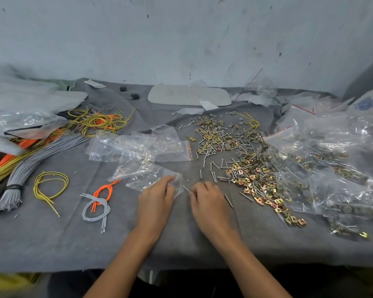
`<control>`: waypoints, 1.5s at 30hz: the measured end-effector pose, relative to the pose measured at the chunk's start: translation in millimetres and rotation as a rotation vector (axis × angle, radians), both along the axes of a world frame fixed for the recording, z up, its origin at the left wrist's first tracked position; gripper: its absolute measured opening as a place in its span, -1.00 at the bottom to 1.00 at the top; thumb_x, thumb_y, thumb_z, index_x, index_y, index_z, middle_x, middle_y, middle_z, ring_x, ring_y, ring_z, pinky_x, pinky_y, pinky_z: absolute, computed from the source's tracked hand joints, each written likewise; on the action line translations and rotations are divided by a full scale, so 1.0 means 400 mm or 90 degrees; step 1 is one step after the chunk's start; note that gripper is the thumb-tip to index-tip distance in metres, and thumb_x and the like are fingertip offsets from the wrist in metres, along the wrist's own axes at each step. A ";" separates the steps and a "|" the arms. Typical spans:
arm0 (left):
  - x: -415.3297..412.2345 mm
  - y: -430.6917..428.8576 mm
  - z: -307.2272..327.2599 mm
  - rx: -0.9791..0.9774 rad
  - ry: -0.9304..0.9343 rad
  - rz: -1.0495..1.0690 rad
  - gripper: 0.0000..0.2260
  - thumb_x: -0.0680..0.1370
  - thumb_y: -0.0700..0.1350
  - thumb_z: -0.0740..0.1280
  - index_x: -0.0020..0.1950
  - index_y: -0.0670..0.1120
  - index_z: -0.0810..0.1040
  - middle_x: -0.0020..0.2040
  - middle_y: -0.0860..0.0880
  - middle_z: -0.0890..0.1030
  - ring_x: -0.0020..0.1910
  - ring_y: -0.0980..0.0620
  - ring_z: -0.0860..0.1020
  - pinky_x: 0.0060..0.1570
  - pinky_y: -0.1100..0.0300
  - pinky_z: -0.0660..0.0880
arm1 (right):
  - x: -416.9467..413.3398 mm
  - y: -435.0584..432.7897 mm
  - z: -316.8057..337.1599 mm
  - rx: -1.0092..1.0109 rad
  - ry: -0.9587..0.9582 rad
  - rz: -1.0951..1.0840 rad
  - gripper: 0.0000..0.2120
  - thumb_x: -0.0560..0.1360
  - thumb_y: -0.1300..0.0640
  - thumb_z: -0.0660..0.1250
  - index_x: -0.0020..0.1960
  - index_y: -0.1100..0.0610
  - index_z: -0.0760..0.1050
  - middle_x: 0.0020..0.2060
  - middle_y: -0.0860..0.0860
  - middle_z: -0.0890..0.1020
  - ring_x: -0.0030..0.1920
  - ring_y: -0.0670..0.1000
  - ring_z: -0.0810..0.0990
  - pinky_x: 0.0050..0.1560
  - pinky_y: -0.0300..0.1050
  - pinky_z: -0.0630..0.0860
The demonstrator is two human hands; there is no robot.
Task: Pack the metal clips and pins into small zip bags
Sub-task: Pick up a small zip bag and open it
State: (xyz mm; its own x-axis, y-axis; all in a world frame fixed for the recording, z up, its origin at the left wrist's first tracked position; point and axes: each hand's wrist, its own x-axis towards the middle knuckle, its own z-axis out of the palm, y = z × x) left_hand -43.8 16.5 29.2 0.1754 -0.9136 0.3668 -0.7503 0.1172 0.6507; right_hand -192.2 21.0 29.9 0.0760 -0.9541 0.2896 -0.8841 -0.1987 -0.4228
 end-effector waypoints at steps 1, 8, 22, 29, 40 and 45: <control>0.000 0.000 0.001 0.009 0.008 0.003 -0.71 0.59 -0.19 0.30 0.28 -0.01 0.64 0.04 -0.07 0.72 0.07 -0.14 0.63 0.02 0.08 0.41 | -0.004 0.008 0.000 -0.010 -0.038 -0.014 -0.84 0.64 0.02 0.20 0.07 0.08 0.50 0.04 0.01 0.53 0.07 0.07 0.49 0.10 -0.01 0.42; -0.005 -0.008 -0.005 0.038 -0.006 -0.030 -0.67 0.59 -0.18 0.28 0.35 -0.03 0.58 0.11 -0.12 0.70 0.13 -0.20 0.61 0.10 0.01 0.46 | -0.001 0.045 -0.005 -0.099 -0.116 0.075 -0.92 0.61 0.08 0.30 0.01 0.08 0.54 -0.05 -0.02 0.54 -0.05 0.04 0.51 -0.03 -0.06 0.48; 0.009 -0.022 -0.023 0.017 0.013 -0.077 -0.61 0.54 -0.06 0.20 0.32 -0.02 0.61 0.02 -0.08 0.72 0.01 -0.11 0.63 -0.03 0.14 0.42 | -0.009 -0.041 0.010 -0.065 -0.133 0.017 -0.94 0.58 0.04 0.31 -0.01 -0.01 0.55 -0.16 -0.08 0.58 -0.10 0.01 0.53 -0.10 -0.03 0.47; 0.008 -0.025 -0.022 0.041 0.046 -0.106 -0.64 0.61 -0.14 0.20 0.37 -0.04 0.58 0.12 -0.09 0.70 0.10 -0.13 0.62 0.09 0.10 0.45 | -0.033 -0.121 0.004 0.037 -0.011 -0.084 -0.78 0.63 -0.02 0.26 0.15 0.08 0.55 0.09 0.02 0.58 0.13 0.07 0.49 0.12 -0.03 0.45; 0.011 -0.030 -0.021 0.054 0.086 -0.118 -0.50 0.51 -0.03 0.07 0.41 0.03 0.54 0.15 -0.04 0.70 0.10 -0.01 0.61 0.04 0.25 0.40 | 0.001 0.027 0.007 -0.077 -0.311 -0.021 -0.91 0.66 0.03 0.22 0.06 -0.05 0.50 -0.09 -0.18 0.58 -0.07 -0.19 0.54 -0.10 -0.38 0.39; 0.012 -0.025 -0.023 0.066 0.074 -0.123 -0.48 0.50 0.01 0.06 0.41 0.07 0.53 0.04 -0.03 0.71 0.03 -0.01 0.61 0.02 0.17 0.45 | 0.043 0.032 -0.013 -0.080 -0.239 0.023 -0.92 0.63 0.12 0.30 0.07 0.06 0.56 -0.08 -0.09 0.62 -0.07 -0.08 0.56 -0.05 -0.19 0.45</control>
State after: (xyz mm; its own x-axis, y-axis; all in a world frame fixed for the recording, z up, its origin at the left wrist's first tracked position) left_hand -38.9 6.4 20.2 0.0294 -0.9662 0.2563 -0.6404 0.1786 0.7470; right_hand -174.8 33.9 24.6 -0.0252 -0.9079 0.4184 -0.6644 -0.2975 -0.6856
